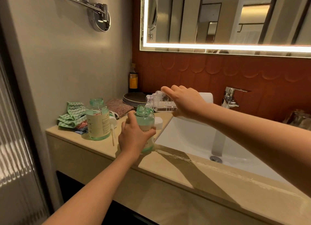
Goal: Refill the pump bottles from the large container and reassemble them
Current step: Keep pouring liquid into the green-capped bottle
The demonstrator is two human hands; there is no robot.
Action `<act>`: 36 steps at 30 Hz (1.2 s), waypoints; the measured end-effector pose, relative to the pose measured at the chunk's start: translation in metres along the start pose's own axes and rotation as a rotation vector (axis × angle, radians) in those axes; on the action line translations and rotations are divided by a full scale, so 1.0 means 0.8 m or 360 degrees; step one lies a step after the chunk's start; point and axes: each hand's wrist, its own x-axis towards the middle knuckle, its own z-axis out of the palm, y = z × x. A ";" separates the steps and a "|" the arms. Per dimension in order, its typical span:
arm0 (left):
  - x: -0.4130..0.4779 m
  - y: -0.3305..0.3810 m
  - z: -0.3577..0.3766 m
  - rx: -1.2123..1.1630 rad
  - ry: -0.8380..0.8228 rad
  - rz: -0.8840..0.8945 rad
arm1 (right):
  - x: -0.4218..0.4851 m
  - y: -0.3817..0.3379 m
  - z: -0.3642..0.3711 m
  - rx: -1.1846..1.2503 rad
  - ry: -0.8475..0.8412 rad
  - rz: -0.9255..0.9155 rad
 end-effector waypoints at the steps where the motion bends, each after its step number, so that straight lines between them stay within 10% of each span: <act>1: 0.000 0.000 0.000 -0.0001 0.0000 0.0000 | 0.000 0.000 0.000 0.0001 0.0003 -0.0003; 36: 0.000 -0.004 0.001 -0.0027 -0.0011 0.0020 | 0.002 0.000 0.002 0.0012 0.0006 -0.0009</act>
